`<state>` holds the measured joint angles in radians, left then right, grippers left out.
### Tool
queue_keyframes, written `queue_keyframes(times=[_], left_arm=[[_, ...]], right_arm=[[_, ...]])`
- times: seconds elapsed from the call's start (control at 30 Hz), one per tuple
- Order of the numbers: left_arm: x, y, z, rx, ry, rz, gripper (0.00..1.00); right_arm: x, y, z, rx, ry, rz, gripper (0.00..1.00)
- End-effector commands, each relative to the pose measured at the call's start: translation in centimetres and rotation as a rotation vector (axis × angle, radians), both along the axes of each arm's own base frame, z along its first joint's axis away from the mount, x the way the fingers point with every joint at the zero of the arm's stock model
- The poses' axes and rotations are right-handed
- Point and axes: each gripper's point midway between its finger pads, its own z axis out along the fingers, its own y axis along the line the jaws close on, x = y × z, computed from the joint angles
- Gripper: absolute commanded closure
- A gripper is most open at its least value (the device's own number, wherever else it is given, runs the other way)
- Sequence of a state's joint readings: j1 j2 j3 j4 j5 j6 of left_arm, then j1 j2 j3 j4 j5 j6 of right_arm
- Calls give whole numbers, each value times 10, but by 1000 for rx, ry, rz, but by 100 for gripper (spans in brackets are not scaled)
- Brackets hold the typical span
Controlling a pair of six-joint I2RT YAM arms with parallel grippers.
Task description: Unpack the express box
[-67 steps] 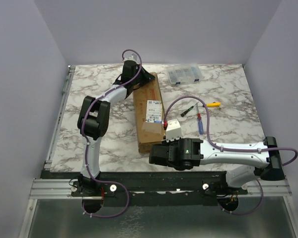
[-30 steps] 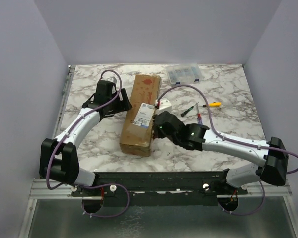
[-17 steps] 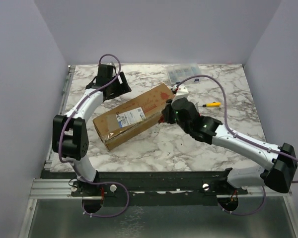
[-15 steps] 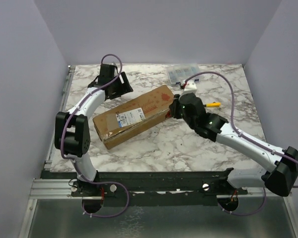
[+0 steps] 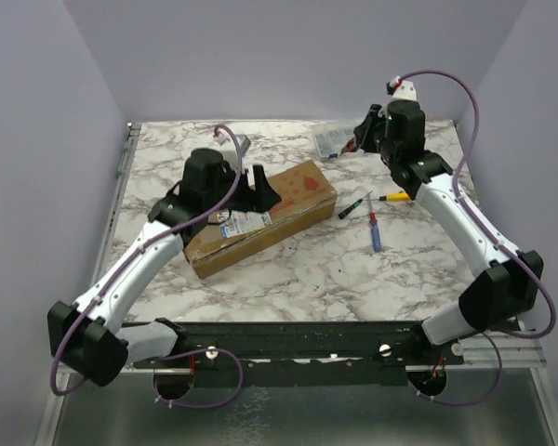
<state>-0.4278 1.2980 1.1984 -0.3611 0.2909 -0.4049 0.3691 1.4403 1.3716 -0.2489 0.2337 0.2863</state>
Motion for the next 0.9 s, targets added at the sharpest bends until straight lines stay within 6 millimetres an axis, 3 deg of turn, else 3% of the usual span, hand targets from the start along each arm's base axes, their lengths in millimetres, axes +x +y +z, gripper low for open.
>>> queue_keyframes(times=[0.0, 0.13, 0.3, 0.43, 0.63, 0.87], left_arm=[[-96, -32, -50, -16, 160, -230, 26], [-130, -25, -83, -13, 214, -163, 30], [-131, -1, -121, 22, 274, -8, 36], [-126, 12, -140, 54, 298, 91, 37], [-105, 37, -164, 192, 278, 205, 38], [-63, 71, -162, 228, 271, 306, 37]], right_arm=[[38, 61, 20, 84, -60, 236, 100], [69, 92, 6, 139, -31, 314, 100], [87, 132, -20, 211, 41, 426, 100], [86, 149, -47, 250, 104, 451, 100], [73, 130, -86, 243, 189, 344, 100], [16, 89, -88, 233, 182, 254, 100]])
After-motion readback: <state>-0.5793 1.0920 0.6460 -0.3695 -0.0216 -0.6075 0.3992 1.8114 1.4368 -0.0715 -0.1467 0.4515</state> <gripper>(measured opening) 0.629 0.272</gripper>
